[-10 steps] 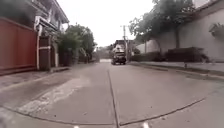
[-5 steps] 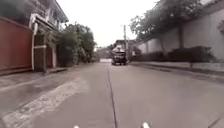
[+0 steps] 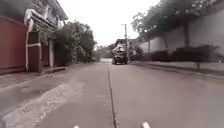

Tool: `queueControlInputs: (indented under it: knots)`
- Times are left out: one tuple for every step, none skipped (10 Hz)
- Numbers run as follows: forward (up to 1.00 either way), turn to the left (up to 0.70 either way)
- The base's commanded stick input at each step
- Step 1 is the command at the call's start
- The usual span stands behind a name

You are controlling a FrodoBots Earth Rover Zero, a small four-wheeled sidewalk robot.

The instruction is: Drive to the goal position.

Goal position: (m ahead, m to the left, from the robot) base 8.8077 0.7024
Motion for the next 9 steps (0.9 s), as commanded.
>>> queueControlInputs:
  knots:
    - [0.85, 0.01]
    - [0.85, 0.01]
    - [0.85, 0.01]
    - [0.85, 0.01]
    - [0.85, 0.01]
    - [0.85, 0.01]
    - [0.85, 0.01]
    - [0.85, 0.01]
    - [0.85, 0.01]
